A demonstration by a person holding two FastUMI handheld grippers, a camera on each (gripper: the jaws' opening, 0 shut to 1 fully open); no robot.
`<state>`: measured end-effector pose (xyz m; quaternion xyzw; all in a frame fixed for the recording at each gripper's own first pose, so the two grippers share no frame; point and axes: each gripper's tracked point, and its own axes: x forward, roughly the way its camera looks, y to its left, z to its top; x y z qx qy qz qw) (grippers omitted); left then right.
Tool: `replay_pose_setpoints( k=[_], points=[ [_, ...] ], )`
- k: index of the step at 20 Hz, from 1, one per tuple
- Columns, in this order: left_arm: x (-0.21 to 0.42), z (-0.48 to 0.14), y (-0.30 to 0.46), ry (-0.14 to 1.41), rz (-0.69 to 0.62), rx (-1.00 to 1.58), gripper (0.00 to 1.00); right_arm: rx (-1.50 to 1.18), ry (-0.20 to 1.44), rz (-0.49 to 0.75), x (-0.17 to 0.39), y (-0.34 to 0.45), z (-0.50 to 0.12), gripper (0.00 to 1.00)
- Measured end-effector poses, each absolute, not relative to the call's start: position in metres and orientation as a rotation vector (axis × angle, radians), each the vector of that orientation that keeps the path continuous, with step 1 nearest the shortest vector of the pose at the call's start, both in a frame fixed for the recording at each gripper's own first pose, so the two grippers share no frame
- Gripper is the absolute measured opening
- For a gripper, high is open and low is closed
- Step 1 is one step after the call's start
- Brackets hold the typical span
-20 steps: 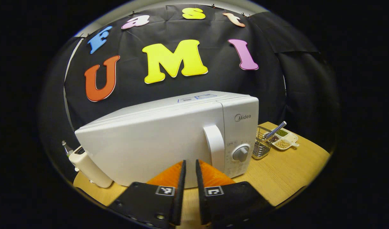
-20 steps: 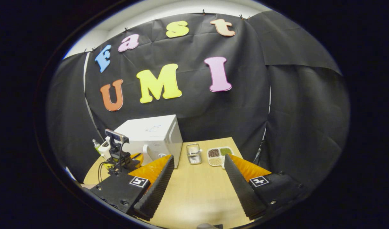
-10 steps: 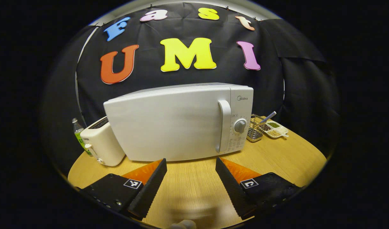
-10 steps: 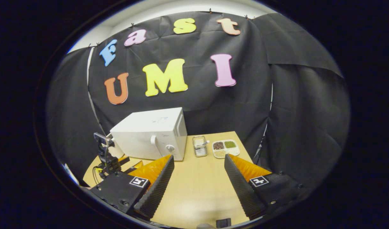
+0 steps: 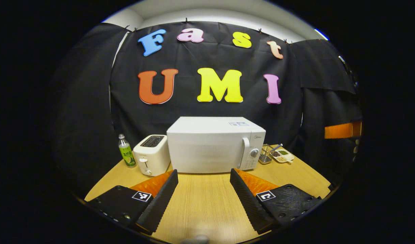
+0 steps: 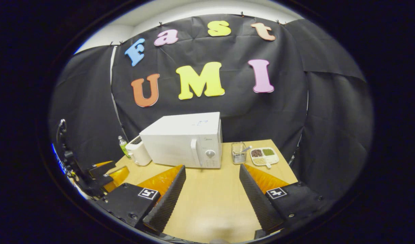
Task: Open the microwave oven with the left hand, put the food in, and close the microwave oven.
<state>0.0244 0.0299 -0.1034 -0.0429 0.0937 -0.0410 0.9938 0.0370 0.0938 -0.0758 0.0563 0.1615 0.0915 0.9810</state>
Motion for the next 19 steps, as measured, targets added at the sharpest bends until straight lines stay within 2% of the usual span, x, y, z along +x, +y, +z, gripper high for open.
replay_pose_setpoints(
  k=[7, 8, 9, 10, 11, 16, 17, 19],
  points=[
    [-0.003, -0.014, 0.071, 0.056, -0.015, -0.103, 0.94, 0.106, 0.196, 0.127, 0.030, 0.094, -0.036, 1.00],
    [-0.003, -0.009, 0.071, 0.051, -0.012, -0.108, 1.00, 0.102, 0.174, 0.117, 0.029, 0.091, -0.028, 1.00],
    [-0.003, -0.005, 0.069, 0.054, -0.015, -0.112, 0.94, 0.099, 0.160, 0.112, 0.026, 0.092, -0.023, 1.00],
    [-0.003, 0.000, 0.070, 0.046, -0.014, -0.107, 0.94, 0.095, 0.152, 0.113, 0.024, 0.093, -0.018, 1.00],
    [-0.002, 0.004, 0.069, 0.040, -0.016, -0.098, 0.94, 0.090, 0.142, 0.111, 0.022, 0.093, -0.014, 0.92],
    [0.003, 0.016, 0.057, 0.026, -0.055, -0.083, 0.94, 0.059, 0.105, 0.103, 0.017, 0.092, 0.002, 0.92],
    [0.003, 0.016, 0.055, 0.026, -0.062, -0.086, 0.94, 0.063, 0.104, 0.099, 0.017, 0.091, 0.003, 1.00],
    [0.002, 0.020, 0.056, 0.017, -0.068, -0.091, 0.94, 0.061, 0.102, 0.092, 0.017, 0.089, 0.004, 1.00]
  ],
)
